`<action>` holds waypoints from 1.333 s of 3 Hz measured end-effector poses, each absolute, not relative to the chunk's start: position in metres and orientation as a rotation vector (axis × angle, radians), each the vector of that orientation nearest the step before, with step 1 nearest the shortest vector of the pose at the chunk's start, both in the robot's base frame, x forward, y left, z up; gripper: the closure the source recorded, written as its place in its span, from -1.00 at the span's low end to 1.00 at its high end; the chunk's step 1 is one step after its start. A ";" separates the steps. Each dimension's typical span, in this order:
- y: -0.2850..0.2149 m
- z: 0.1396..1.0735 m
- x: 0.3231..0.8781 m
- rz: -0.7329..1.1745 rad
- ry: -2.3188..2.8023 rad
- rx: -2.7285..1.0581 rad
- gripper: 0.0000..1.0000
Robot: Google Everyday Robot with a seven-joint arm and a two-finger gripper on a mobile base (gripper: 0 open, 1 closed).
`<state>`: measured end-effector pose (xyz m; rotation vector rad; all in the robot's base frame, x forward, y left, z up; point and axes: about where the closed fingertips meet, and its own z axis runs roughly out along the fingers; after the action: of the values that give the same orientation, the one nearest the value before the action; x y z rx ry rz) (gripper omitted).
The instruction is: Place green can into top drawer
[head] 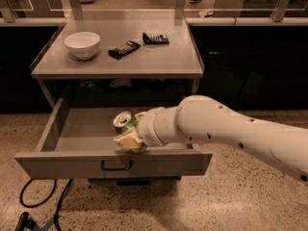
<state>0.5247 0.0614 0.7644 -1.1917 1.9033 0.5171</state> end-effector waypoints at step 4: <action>0.072 0.744 0.568 1.119 1.879 -0.761 1.00</action>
Offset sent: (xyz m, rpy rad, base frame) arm 0.0854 -0.0397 -0.0585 0.6220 0.4676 -0.0908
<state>0.5680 0.0717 0.7436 -0.7615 1.8786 1.1186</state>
